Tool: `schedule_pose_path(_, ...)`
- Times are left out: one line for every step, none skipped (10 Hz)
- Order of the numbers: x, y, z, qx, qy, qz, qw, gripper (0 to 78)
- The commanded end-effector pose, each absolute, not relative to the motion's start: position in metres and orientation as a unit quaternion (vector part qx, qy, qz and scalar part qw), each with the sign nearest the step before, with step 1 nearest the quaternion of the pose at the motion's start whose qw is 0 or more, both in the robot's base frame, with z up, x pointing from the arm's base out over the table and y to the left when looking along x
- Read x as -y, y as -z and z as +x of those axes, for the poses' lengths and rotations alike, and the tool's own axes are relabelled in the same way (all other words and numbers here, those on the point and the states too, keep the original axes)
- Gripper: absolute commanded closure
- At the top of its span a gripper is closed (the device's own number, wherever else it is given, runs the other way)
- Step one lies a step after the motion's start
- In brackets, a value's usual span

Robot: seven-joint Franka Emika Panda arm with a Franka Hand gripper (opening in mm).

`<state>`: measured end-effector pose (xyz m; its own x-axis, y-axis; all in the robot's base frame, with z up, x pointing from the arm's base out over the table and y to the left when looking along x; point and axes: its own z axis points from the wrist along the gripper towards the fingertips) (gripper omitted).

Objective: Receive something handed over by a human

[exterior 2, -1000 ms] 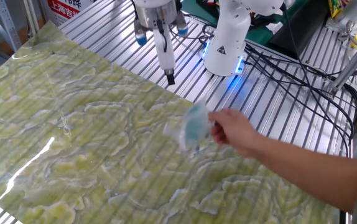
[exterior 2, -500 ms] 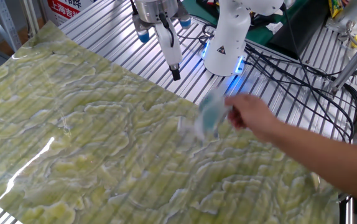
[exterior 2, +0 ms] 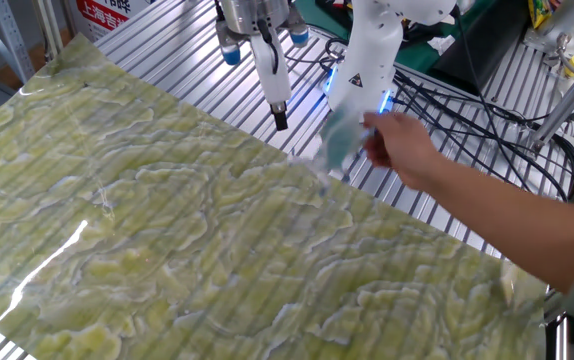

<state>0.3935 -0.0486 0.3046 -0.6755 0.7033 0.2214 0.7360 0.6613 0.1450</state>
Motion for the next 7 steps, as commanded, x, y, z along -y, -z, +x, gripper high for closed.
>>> schedule_pose_path(0.048,-0.306,0.394,0.929,0.115,-0.346,0.057,0.2)
schedule_pose_path(0.048,-0.306,0.394,0.932,0.113,-0.343,0.042,0.2)
schedule_pose_path(0.049,-0.305,0.394,0.931,0.106,-0.347,0.040,0.2)
schedule_pose_path(0.055,-0.302,0.392,0.929,0.101,-0.353,0.046,0.2)
schedule_pose_path(0.058,-0.302,0.391,0.927,0.089,-0.363,0.047,0.2)
schedule_pose_path(0.063,-0.300,0.389,0.927,0.081,-0.363,0.045,0.2)
schedule_pose_path(0.056,-0.292,0.396,0.928,0.087,-0.361,0.035,0.2)
